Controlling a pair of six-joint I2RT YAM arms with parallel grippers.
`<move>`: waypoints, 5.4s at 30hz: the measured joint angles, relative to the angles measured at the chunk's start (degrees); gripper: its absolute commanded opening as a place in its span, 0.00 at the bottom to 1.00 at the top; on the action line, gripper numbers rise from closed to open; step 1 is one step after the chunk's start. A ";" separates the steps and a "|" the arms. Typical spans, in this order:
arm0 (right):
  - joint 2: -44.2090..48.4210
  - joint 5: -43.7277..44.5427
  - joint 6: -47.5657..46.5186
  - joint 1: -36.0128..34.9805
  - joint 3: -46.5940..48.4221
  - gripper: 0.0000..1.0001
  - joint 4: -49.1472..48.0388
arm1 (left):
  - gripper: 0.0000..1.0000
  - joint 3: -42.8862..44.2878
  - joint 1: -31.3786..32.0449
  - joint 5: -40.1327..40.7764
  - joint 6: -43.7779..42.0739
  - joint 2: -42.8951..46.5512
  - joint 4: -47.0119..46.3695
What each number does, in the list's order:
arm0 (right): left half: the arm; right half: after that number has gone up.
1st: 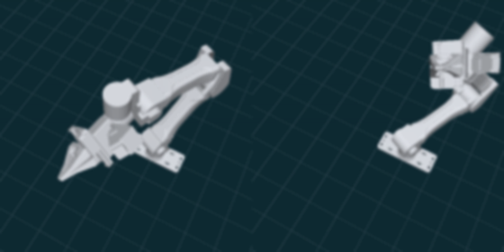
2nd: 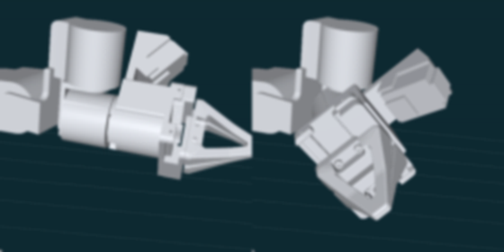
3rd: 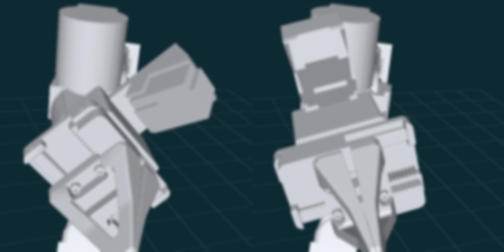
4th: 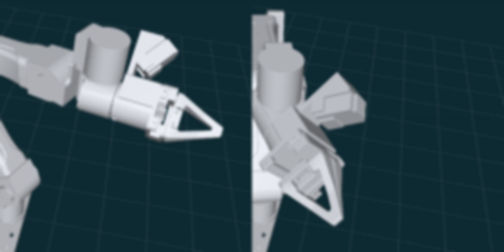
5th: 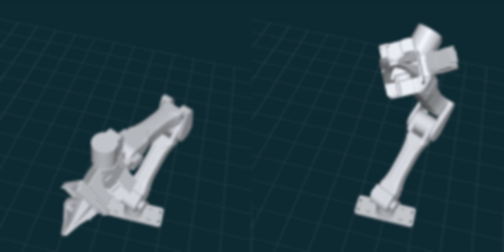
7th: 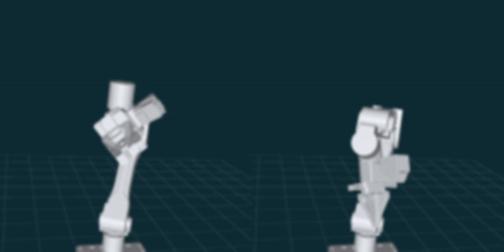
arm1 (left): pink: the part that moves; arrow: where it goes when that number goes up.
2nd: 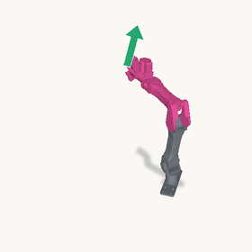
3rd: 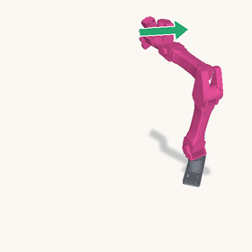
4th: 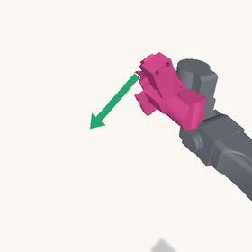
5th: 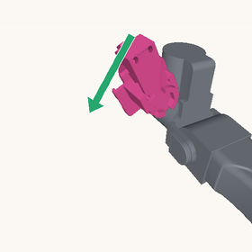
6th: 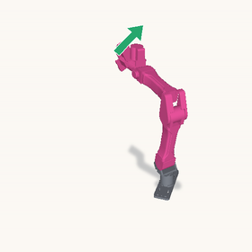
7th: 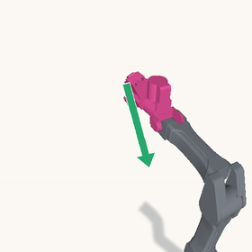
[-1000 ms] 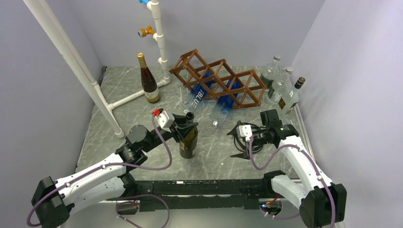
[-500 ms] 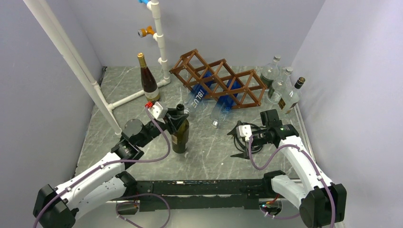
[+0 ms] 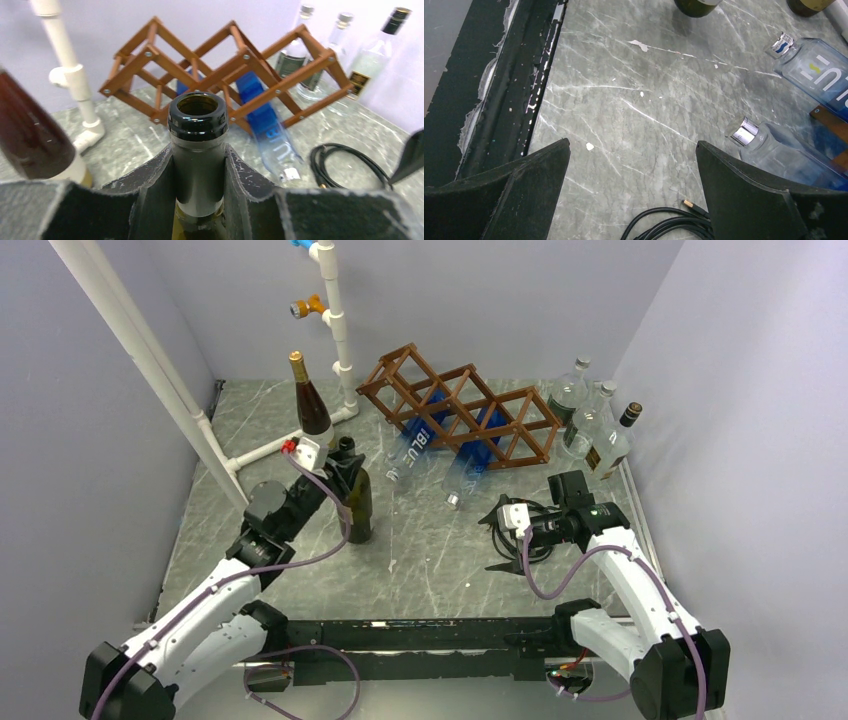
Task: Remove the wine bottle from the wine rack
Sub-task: Place the wine bottle at the center of the board, then pick up the wine bottle from the wine rack.
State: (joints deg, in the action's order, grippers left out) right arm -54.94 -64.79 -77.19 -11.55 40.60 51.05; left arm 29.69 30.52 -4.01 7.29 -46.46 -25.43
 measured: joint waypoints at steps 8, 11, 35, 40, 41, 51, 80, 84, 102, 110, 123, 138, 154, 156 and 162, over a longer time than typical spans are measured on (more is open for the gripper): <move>0.28 0.04 0.00 0.00 0.00 1.00 0.00 | 0.00 0.00 -4.46 5.18 -0.63 -0.24 -3.08; 0.33 0.09 0.00 0.00 0.00 1.00 0.00 | 0.00 0.00 -5.53 6.78 -0.76 -0.61 -4.92; 0.63 0.37 0.00 0.00 0.00 1.00 -0.02 | 0.00 -0.24 -14.40 16.46 -7.26 -11.30 -17.49; 0.63 0.42 0.02 0.00 0.00 1.00 0.00 | 0.00 0.83 -15.76 18.43 -9.25 -13.75 -19.34; 0.63 0.42 0.00 0.00 0.00 1.00 -0.02 | 0.00 1.07 -16.11 18.73 -9.49 -14.23 -19.76; 0.66 0.44 0.00 0.00 0.00 1.00 0.00 | 0.00 2.43 -18.97 22.08 -9.86 -19.78 -24.70; 0.63 0.72 0.00 0.26 0.00 1.00 -0.02 | 0.00 6.95 -24.74 23.98 -10.95 -33.75 -33.29; 0.63 0.90 0.00 0.28 0.00 1.00 -0.02 | 0.00 6.99 -24.98 23.85 -10.99 -35.23 -35.15; 0.63 1.29 0.00 0.59 0.00 1.00 -0.02 | 0.20 8.28 -25.75 23.34 -10.84 -38.77 -37.73; 0.63 1.29 0.00 0.66 0.00 1.00 -0.02 | 0.59 8.28 -25.79 23.30 -10.21 -38.77 -38.64; 0.66 1.29 0.00 0.66 0.00 1.00 -0.02 | 0.99 8.63 -25.81 22.40 -6.93 -34.51 -38.62; 1.38 1.27 -0.35 0.66 0.00 1.00 0.00 | 1.00 15.67 -25.81 19.82 5.16 -19.63 -8.68; 1.40 1.25 -0.44 1.25 0.00 1.00 0.07 | 0.99 18.21 -25.83 12.72 17.79 -7.96 22.49; 1.40 1.25 -0.44 1.64 0.00 1.00 0.13 | 1.00 18.21 -25.83 11.32 18.18 -6.32 25.03; 1.40 1.22 -0.66 2.43 0.00 1.00 0.39 | 1.00 18.25 -25.83 7.08 18.58 -2.14 29.92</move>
State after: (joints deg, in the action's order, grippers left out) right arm -53.54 -63.57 -77.84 -9.13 40.60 51.44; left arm 47.94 4.69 3.07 25.87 -48.60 4.49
